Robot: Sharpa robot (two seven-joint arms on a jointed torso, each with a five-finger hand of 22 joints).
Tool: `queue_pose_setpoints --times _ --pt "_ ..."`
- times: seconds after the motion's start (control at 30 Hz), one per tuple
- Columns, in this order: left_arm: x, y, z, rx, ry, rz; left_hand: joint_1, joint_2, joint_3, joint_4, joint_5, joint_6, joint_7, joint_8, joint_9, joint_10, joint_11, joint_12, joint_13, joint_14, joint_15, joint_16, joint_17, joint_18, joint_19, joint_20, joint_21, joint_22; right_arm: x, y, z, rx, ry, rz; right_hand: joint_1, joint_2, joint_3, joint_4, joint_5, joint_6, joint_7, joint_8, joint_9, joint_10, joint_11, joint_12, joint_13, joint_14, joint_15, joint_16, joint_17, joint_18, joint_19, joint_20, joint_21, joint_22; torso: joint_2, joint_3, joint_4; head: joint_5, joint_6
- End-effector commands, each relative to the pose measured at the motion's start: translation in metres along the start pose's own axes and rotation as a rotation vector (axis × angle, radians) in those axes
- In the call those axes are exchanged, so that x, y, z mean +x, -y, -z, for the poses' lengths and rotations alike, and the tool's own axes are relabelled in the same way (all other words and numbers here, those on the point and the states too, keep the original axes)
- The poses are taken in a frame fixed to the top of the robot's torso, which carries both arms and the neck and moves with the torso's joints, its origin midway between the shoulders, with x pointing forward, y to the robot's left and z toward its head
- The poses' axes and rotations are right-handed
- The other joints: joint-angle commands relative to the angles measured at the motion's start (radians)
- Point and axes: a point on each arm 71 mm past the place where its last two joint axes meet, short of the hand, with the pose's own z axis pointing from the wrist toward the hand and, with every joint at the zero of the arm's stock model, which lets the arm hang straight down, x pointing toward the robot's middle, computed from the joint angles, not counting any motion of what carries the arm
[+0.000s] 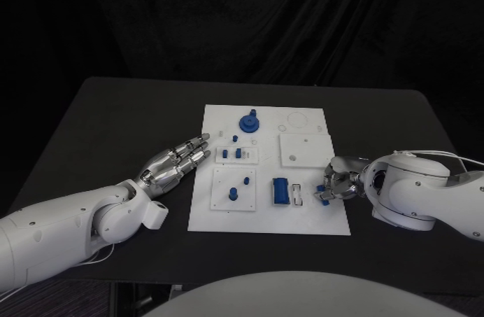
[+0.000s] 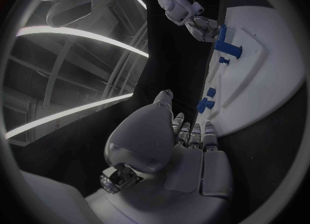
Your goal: Assemble the parts on the task board
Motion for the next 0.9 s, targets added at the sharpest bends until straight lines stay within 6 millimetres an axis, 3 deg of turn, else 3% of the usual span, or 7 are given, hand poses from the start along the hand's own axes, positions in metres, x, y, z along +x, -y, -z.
queue_pose_setpoints --times 0.03,0.27,0.53,0.9 --pt "0.001 -0.003 0.001 -0.014 -0.009 0.009 -0.004 0.009 0.004 -0.001 0.005 0.000 0.004 0.003 0.001 -0.001 0.007 0.001 0.001 0.000 0.007 -0.004 -0.001 -0.003 -0.001 0.007 -0.006 0.001 0.015 0.012 -0.002 0.069 -0.068 -0.140 0.018 0.001 0.135 -0.102 -0.025 0.012 0.000 -0.077 -0.127 0.104 0.003 0.003 0.263 0.105 -0.003 0.002 0.261 -0.005 0.043 -0.005 -0.004 0.217 0.000 0.0017 -0.0001 0.004 0.000" --pt "0.001 -0.003 0.001 -0.015 -0.007 0.009 -0.004 0.009 0.005 -0.001 0.005 -0.002 0.004 0.003 0.000 -0.001 0.007 0.001 0.001 0.000 0.007 -0.004 -0.001 -0.003 -0.001 0.007 -0.006 0.001 0.018 0.015 0.004 0.058 -0.111 -0.388 -0.011 -0.016 0.200 -0.119 -0.020 0.017 0.005 -0.091 -0.132 0.104 0.007 0.003 0.263 0.105 0.002 0.003 0.263 -0.006 0.045 -0.001 0.000 0.218 -0.001 0.0003 -0.0004 0.007 0.000" --pt "0.001 -0.004 0.000 -0.016 -0.008 0.010 -0.005 0.010 0.005 -0.002 0.005 -0.003 0.004 0.002 0.000 -0.001 0.008 0.001 0.001 0.000 0.007 -0.004 -0.001 -0.003 -0.001 0.007 -0.006 0.001 0.006 0.005 0.012 0.011 -0.133 -0.574 -0.030 -0.025 0.226 -0.124 -0.016 0.021 0.006 -0.096 -0.136 0.104 0.008 0.003 0.263 0.105 0.003 0.003 0.263 -0.006 0.046 0.000 0.003 0.219 -0.002 0.0008 -0.0021 0.015 0.000" --pt "0.002 -0.005 0.000 -0.017 -0.009 0.011 -0.004 0.010 0.006 -0.003 0.005 -0.003 0.005 0.002 0.000 -0.001 0.009 0.001 0.001 0.000 0.006 -0.004 -0.001 -0.002 -0.001 0.007 -0.006 0.001 0.000 -0.013 0.009 -0.036 -0.169 -0.594 -0.034 -0.026 0.234 -0.127 -0.014 0.021 0.006 -0.096 -0.136 0.104 0.008 0.003 0.263 0.105 0.003 0.003 0.263 -0.006 0.045 0.000 0.000 0.218 0.000 0.0023 -0.0006 0.014 0.000"
